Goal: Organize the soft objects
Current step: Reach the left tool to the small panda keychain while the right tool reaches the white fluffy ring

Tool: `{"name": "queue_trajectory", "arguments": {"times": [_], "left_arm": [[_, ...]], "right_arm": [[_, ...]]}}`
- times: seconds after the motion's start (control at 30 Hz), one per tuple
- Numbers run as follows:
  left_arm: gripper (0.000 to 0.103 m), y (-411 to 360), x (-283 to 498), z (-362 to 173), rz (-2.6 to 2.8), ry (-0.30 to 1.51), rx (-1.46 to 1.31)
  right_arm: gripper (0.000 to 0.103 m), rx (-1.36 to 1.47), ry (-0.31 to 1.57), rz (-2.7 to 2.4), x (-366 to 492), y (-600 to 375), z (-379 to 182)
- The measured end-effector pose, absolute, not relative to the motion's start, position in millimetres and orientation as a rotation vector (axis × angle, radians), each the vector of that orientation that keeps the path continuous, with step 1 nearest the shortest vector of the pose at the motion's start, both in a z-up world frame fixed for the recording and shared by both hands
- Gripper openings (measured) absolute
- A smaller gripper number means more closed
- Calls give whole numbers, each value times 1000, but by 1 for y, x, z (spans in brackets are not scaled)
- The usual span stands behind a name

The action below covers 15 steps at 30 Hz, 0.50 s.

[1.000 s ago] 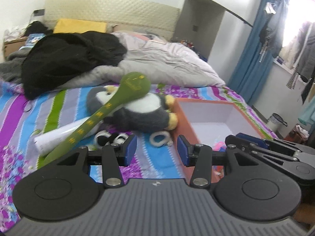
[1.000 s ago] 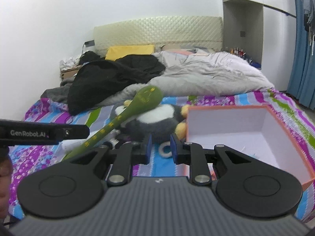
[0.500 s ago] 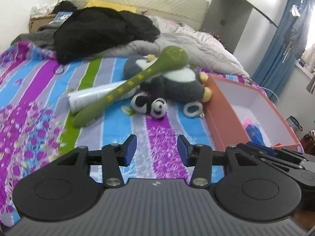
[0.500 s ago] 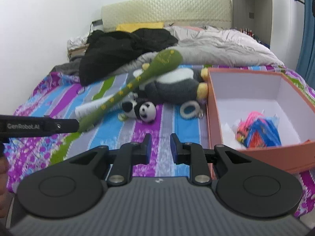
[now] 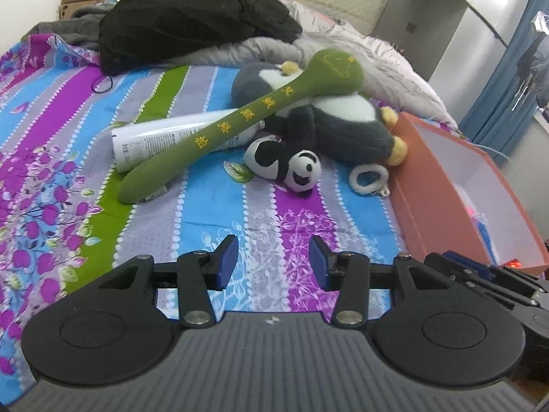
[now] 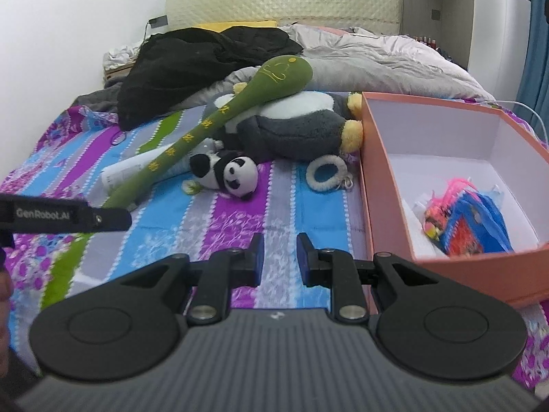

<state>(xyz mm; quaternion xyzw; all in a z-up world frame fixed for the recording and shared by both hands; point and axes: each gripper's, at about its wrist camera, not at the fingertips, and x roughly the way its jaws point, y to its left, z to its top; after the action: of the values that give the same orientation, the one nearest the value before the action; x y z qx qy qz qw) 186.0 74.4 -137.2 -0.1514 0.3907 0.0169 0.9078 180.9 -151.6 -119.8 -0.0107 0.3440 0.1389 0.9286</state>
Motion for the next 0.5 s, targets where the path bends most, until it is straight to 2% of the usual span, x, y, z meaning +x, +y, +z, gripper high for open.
{"name": "queue_trajectory", "arguments": {"times": [0.03, 0.1, 0.13, 0.17, 0.5], "left_arm": [[51, 75, 194, -142, 33, 810, -310], [51, 78, 211, -152, 37, 818, -306], [51, 79, 219, -156, 39, 823, -306], [51, 81, 228, -161, 43, 827, -307], [51, 94, 297, -197, 66, 835, -340]], "right_arm": [[24, -16, 708, 280, 189, -150, -124], [32, -2, 715, 278, 202, -149, -130], [42, 6, 719, 279, 209, -148, -133], [46, 13, 722, 284, 217, -146, -136], [46, -9, 723, 258, 282, -126, -168]]}}
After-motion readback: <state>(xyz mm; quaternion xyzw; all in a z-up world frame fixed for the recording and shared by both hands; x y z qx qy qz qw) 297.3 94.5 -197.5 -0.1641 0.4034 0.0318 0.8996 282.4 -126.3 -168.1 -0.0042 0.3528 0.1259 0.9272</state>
